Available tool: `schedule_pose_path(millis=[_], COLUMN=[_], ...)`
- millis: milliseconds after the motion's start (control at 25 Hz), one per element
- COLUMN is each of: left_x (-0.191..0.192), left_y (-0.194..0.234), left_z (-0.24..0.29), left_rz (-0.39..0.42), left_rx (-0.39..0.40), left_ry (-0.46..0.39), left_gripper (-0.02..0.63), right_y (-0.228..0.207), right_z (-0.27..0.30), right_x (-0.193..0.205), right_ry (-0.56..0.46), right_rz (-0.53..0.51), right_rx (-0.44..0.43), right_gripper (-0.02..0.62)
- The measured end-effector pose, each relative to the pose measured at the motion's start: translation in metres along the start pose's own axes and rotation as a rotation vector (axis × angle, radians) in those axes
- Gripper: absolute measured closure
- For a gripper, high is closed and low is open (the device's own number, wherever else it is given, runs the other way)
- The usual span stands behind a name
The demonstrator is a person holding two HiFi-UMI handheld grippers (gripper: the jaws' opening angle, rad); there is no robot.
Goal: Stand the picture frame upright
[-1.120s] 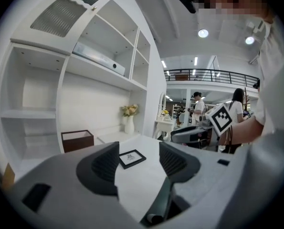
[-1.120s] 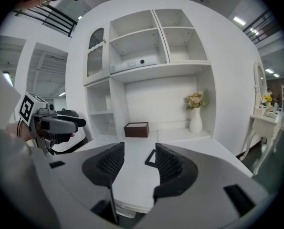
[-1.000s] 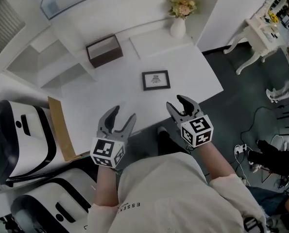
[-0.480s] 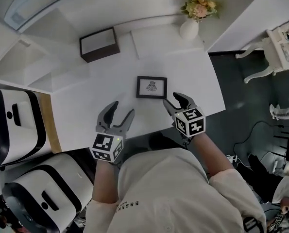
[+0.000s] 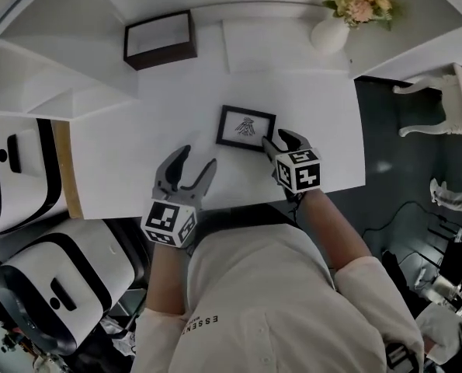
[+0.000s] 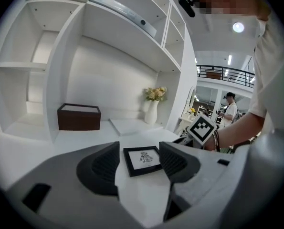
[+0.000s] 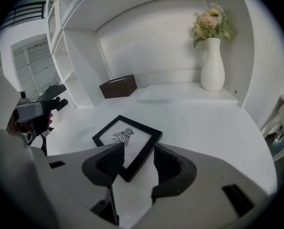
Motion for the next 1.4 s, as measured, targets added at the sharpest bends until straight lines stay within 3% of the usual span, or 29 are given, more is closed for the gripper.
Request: schedule_pose_path(millis=[280,400,840,1400], left_x=[0.014,0.018,0.023,0.047], left_y=[0.004,0.008,0.013,0.007], left_z=[0.002,0.000,-0.012,-0.062], left_rz=[-0.021,-0.028,-0.042,-0.054], left_rx=[-0.023,-0.029,-0.043,-0.052], left_ry=[0.027,0.035,0.044,0.075], left_gripper=[0.351,0.351,0.351,0.351], right_y=[-0.014,-0.017,-0.006,0.046], right_z=[0.028,0.032,0.033,0.013], right_x=[0.005,0.006,0.005,0.034], right_ry=[0.053,0.076,0.117,0.148], right_rz=[0.102,0.114,0.050,-0.010], right_rx=[0.006,0.016,0.019,0.015], right_gripper=[0.395,0.449,0.467,0.469])
Point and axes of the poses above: the fingertips, and each gripper's own axes: z forward along the fingers, y to its left, x out of its underside, the point moved 3 cm from there along -z, backward along the fingers, and after that the axes turned 8 degrees about -z, right-handed, at the moved point
